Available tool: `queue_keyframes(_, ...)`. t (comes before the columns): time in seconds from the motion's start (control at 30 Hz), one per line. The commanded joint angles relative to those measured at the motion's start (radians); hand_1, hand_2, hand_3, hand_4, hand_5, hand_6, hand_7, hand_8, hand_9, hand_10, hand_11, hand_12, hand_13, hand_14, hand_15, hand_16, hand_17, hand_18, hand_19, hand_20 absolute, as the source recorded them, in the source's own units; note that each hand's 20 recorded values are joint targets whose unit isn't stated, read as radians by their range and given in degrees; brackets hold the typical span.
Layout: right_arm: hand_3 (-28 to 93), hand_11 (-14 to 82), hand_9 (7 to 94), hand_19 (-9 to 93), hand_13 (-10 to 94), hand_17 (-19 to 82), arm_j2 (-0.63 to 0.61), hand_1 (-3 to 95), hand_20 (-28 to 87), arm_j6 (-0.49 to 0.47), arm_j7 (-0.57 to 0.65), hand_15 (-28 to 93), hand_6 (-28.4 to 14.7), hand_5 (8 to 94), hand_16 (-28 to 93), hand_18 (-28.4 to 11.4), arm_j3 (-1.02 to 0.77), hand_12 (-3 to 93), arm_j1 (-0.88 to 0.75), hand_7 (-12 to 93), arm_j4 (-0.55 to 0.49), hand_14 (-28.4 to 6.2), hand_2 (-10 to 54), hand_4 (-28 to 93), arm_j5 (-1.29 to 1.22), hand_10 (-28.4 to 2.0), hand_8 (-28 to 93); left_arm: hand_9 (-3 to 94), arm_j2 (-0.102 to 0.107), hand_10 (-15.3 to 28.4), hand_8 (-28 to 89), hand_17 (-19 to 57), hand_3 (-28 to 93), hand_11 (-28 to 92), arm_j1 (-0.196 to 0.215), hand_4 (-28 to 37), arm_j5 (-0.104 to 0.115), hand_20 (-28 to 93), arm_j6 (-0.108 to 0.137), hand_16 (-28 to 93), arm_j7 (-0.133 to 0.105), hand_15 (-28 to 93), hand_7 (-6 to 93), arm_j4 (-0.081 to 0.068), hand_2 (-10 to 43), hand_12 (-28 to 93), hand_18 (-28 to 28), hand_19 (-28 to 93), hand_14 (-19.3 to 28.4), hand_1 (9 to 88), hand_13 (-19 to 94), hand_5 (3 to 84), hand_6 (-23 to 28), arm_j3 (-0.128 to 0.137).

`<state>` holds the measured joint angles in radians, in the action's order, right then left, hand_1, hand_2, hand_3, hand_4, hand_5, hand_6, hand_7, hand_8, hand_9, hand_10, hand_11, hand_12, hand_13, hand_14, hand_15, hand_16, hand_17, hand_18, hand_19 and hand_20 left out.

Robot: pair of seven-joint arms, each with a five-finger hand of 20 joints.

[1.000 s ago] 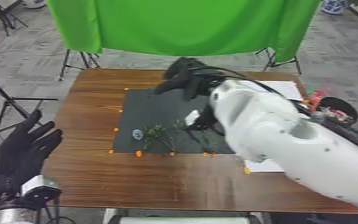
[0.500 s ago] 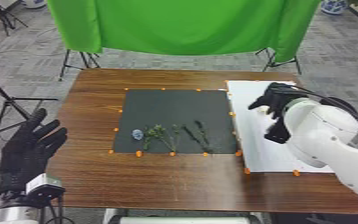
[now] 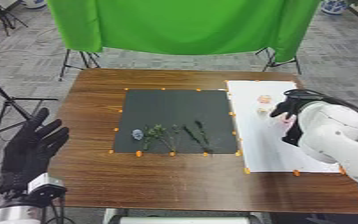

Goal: Arrange flowers

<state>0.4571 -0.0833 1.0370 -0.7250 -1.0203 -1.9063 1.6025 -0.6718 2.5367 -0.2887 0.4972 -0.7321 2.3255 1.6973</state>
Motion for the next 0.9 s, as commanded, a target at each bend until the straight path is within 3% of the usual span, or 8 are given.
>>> queue_keyframes(0.03, 76, 15.2, 55.6, 93, 66, 49, 0.014, 33.2, 13, 0.010, 0.009, 63, -6.0, 51.6, 10, -14.8, 0.016, 14.4, 0.012, 18, 0.018, -14.0, 1.2, -23, -0.003, -21.6, -10, 31.5, 0.014, 19.1, -8, -7.1, 64, 28, 0.001, -20.2, 0.008, 5, 0.002, -12, -0.006, 56, 10.2, 0.000, 7.3, 11, 26.0, 52, 26.0, 30.2, 21, 35.6, 8.8, -0.004)
queue_keyframes(0.13, 76, 15.2, 55.8, 93, 67, 49, 0.017, 33.3, 13, 0.012, 0.010, 63, -5.9, 51.6, 10, -14.8, 0.036, 14.4, 0.034, 18, 0.032, -14.0, 1.2, -22, -0.005, -21.5, -10, 31.5, 0.025, 19.1, -8, -7.1, 64, 28, -0.006, -20.3, 0.017, 5, 0.003, -12, -0.018, 56, 10.2, -0.002, 7.4, 11, 26.0, 52, 25.9, 30.3, 21, 35.6, 8.9, -0.013)
queue_keyframes(0.3, 76, 15.6, 57.0, 93, 67, 49, 0.031, 33.9, 13, -0.005, 0.015, 63, -5.5, 51.5, 10, -14.9, 0.064, 14.5, 0.067, 18, 0.067, -13.9, 1.5, -22, -0.027, -21.3, -10, 31.5, 0.021, 19.0, -8, -7.1, 64, 28, -0.024, -20.2, 0.010, 5, 0.000, -12, -0.007, 56, 10.2, -0.006, 7.4, 11, 25.9, 52, 25.9, 30.3, 21, 35.6, 8.8, -0.028)
queue_keyframes(0.4, 76, 15.7, 57.2, 93, 67, 49, 0.038, 34.1, 13, -0.009, 0.030, 63, -5.1, 51.5, 11, -14.9, 0.075, 14.5, 0.075, 18, 0.077, -13.9, 1.5, -22, -0.037, -21.3, -10, 31.5, 0.010, 19.0, -8, -7.1, 64, 29, -0.027, -20.2, -0.003, 5, -0.005, -12, 0.009, 56, 10.2, -0.006, 7.4, 11, 25.9, 52, 25.9, 30.3, 21, 35.6, 8.9, -0.025)
queue_keyframes(0.53, 76, 15.7, 58.0, 93, 68, 49, 0.044, 34.2, 13, -0.034, 0.054, 63, -5.0, 51.5, 11, -15.1, 0.075, 14.4, 0.073, 18, 0.094, -14.0, 1.4, -22, -0.049, -21.2, -10, 31.6, 0.014, 19.1, -8, -7.1, 64, 28, -0.024, -20.2, 0.001, 5, -0.006, -12, 0.001, 56, 10.1, -0.006, 7.4, 11, 25.9, 52, 25.9, 30.3, 21, 35.6, 8.9, -0.023)
queue_keyframes(0.63, 76, 15.8, 58.5, 93, 68, 49, 0.045, 34.4, 13, -0.050, 0.062, 63, -4.9, 51.5, 11, -15.0, 0.054, 14.4, 0.051, 18, 0.098, -13.9, 1.2, -22, -0.066, -21.2, -10, 31.5, -0.004, 19.1, -8, -7.1, 64, 28, -0.028, -20.1, -0.012, 5, -0.008, -12, 0.018, 56, 10.1, -0.005, 7.4, 11, 25.9, 52, 25.9, 30.3, 21, 35.6, 8.9, -0.020)
queue_keyframes(0.8, 77, 16.0, 59.6, 93, 69, 49, 0.051, 35.8, 13, -0.051, 0.059, 63, -4.7, 52.7, 11, -15.2, 0.064, 14.4, 0.041, 18, 0.103, -13.9, 0.7, -22, -0.074, -21.0, -10, 31.6, 0.028, 19.0, -8, -7.2, 64, 29, -0.019, -20.2, 0.021, 5, -0.001, -12, -0.017, 56, 10.1, -0.005, 7.4, 11, 25.9, 52, 26.0, 30.4, 21, 35.6, 8.9, -0.028)
queue_keyframes(0.9, 77, 16.1, 60.2, 93, 69, 49, 0.057, 37.5, 13, -0.058, 0.062, 63, -4.7, 53.9, 11, -15.4, 0.076, 14.3, 0.043, 19, 0.105, -13.8, 0.5, -23, -0.070, -20.6, -11, 31.5, 0.024, 19.0, -8, -7.2, 64, 28, -0.027, -20.1, 0.014, 5, -0.006, -12, -0.005, 56, 10.1, -0.007, 7.4, 11, 25.9, 52, 26.0, 30.3, 21, 35.6, 8.9, -0.027)
